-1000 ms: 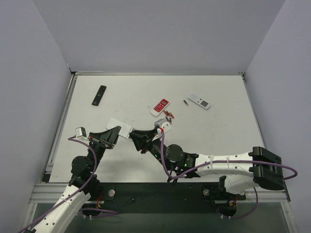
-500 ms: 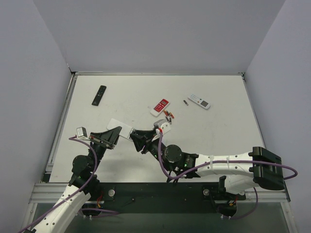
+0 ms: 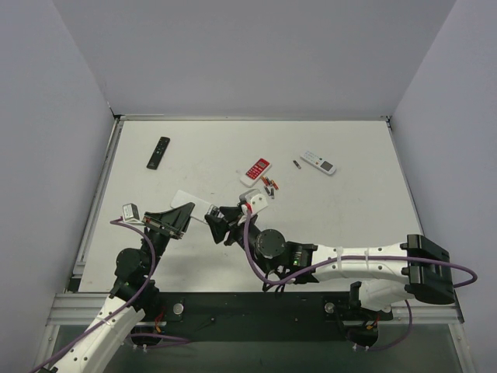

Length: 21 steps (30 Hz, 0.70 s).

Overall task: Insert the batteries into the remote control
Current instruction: Load the battery into the remote control.

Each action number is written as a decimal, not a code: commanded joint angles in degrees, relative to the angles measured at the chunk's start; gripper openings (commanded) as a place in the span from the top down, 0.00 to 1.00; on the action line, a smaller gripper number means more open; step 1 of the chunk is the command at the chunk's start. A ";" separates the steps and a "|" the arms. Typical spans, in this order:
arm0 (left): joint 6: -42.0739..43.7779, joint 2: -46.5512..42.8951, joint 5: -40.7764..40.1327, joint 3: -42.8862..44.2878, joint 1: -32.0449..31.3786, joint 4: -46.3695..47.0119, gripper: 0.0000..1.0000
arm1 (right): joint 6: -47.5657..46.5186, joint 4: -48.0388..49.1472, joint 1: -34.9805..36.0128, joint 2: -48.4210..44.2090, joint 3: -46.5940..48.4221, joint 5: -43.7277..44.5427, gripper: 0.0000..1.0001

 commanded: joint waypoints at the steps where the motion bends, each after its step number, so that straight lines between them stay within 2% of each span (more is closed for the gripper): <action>1: -1.06 -1.09 0.55 -9.98 -0.04 6.10 1.00 | -2.19 -6.21 -0.17 -1.10 2.66 3.21 0.53; 7: -0.45 -0.83 0.82 -9.89 0.05 5.57 1.00 | -3.42 -12.62 -0.34 -2.68 6.26 0.93 0.47; 15: 0.43 -0.74 0.91 -9.89 0.05 5.13 1.00 | -3.52 -21.84 -2.18 -5.14 11.18 -4.16 0.43; 21: 1.31 -0.74 1.08 -9.89 0.14 4.25 1.00 | 7.10 -30.90 -12.37 -6.81 14.17 -21.55 0.43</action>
